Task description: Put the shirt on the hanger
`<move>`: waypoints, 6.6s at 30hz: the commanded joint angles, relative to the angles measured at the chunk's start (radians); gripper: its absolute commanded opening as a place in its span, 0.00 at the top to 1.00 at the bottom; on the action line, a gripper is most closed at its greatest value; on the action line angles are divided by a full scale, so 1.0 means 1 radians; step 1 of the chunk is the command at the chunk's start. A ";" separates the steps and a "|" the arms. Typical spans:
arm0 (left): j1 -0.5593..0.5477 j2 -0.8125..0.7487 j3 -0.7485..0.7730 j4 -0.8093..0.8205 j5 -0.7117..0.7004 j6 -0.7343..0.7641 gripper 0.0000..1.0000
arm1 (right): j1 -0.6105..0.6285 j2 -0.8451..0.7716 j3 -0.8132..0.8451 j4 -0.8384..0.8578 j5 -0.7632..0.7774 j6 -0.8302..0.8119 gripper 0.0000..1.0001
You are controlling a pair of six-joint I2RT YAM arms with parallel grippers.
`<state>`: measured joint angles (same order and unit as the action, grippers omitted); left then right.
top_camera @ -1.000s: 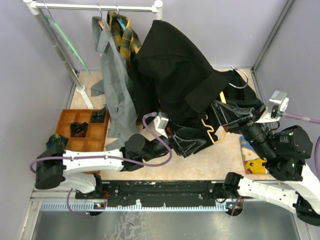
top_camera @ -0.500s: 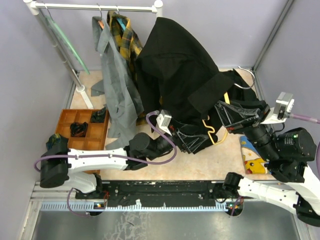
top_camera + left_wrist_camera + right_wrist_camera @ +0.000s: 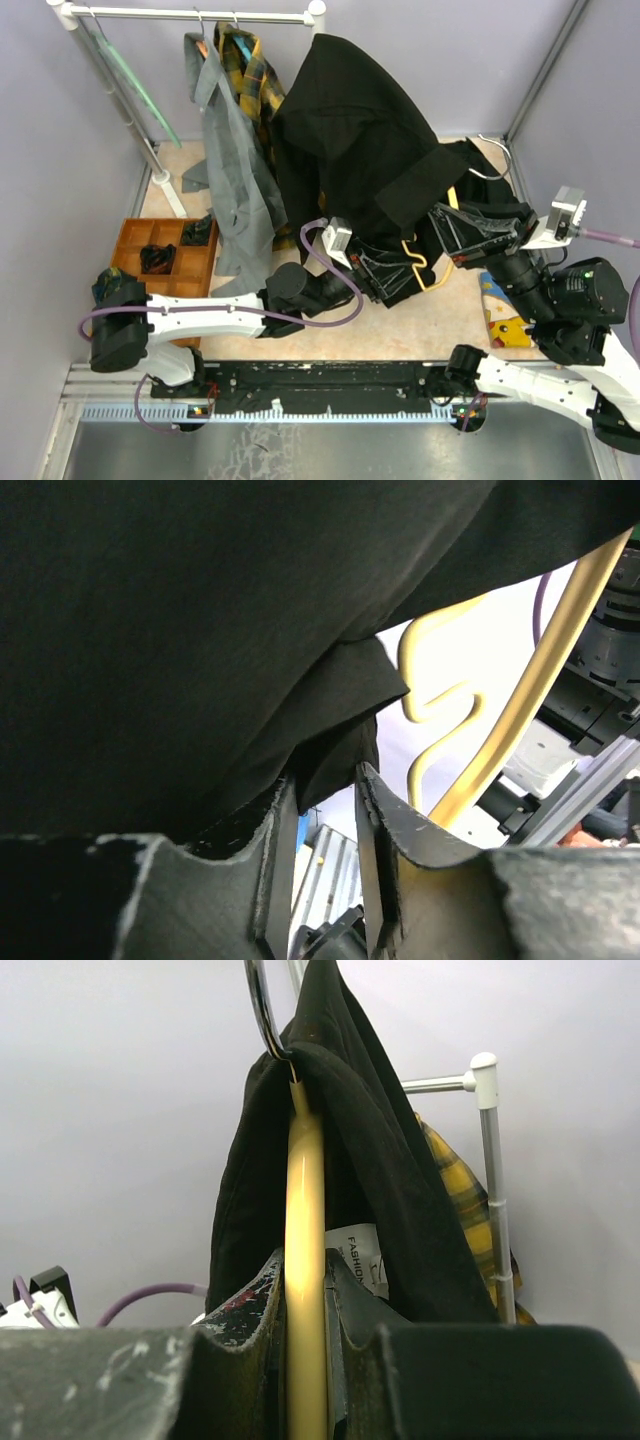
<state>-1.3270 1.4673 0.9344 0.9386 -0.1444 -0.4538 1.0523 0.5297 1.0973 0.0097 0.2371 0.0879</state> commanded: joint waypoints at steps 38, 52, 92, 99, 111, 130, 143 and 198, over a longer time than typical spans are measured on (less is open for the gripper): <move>-0.057 -0.043 -0.107 -0.237 0.009 -0.086 1.00 | -0.004 -0.106 -0.259 0.374 0.385 -0.025 1.00; -0.134 0.005 -0.137 -0.233 -0.006 -0.126 1.00 | -0.005 -0.094 -0.308 0.550 0.459 -0.089 1.00; -0.105 -0.337 0.190 -0.863 -0.451 0.022 1.00 | -0.005 -0.068 -0.021 -0.277 0.174 -0.110 1.00; -0.086 -0.424 0.149 -0.952 -0.449 0.004 0.91 | -0.005 0.059 0.279 -0.623 0.103 -0.081 1.00; -0.086 -0.574 0.153 -1.167 -0.410 0.165 0.33 | -0.005 0.264 0.548 -1.004 0.025 -0.130 1.00; -0.086 -0.639 -0.044 -1.048 -0.679 0.531 0.09 | -0.005 0.322 0.686 -1.104 -0.124 -0.036 1.00; -0.086 -0.609 -0.118 -0.736 -0.821 0.667 0.25 | -0.005 0.323 0.703 -1.115 -0.239 0.022 1.00; -0.086 -0.696 0.343 -1.424 -0.432 0.571 0.19 | -0.004 0.286 0.572 -1.128 -0.492 -0.130 1.00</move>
<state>-1.4174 0.7269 1.2304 -0.4667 -0.8463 0.0784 1.0512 0.8021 1.6630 -1.1831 -0.2108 -0.0261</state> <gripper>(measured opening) 0.799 0.135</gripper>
